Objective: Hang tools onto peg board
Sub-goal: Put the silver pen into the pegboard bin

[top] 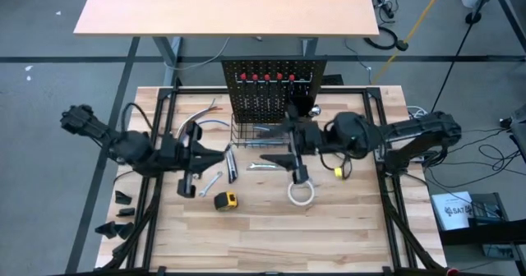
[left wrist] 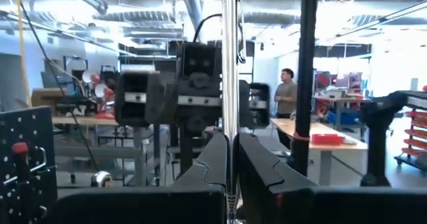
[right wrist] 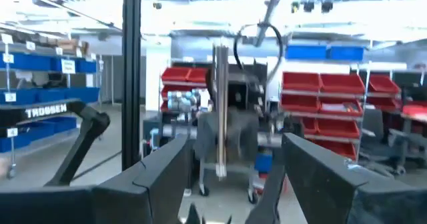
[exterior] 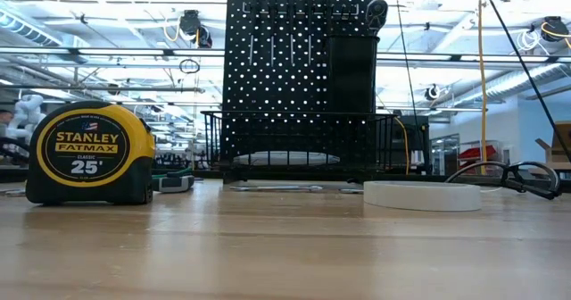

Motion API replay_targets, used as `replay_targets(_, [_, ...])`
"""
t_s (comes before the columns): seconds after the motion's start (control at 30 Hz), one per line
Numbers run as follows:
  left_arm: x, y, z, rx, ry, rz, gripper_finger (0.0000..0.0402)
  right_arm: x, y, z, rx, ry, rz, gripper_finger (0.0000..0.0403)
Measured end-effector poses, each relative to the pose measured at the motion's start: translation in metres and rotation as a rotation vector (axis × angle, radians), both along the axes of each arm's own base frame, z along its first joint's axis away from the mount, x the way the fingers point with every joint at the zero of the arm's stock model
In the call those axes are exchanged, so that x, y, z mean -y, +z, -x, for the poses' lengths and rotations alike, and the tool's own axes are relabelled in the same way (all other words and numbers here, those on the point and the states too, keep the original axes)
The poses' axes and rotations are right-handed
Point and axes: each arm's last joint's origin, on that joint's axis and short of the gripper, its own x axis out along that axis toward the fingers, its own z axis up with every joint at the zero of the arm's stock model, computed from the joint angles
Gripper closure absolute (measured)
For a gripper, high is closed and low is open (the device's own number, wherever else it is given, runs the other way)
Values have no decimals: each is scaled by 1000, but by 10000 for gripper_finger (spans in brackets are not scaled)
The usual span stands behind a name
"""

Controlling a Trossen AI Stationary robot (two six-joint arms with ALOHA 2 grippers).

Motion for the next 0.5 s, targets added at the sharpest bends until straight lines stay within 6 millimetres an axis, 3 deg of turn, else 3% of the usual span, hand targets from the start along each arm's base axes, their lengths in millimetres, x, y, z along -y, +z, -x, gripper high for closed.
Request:
replay_targets(0.37, [-17, 2, -14, 62, 64, -4, 389, 12, 36, -43, -18, -37, 45, 172])
replay_targets(0.5, [-21, 2, -16, 67, 64, -33, 389, 15, 40, -56, -64, -48, 62, 184])
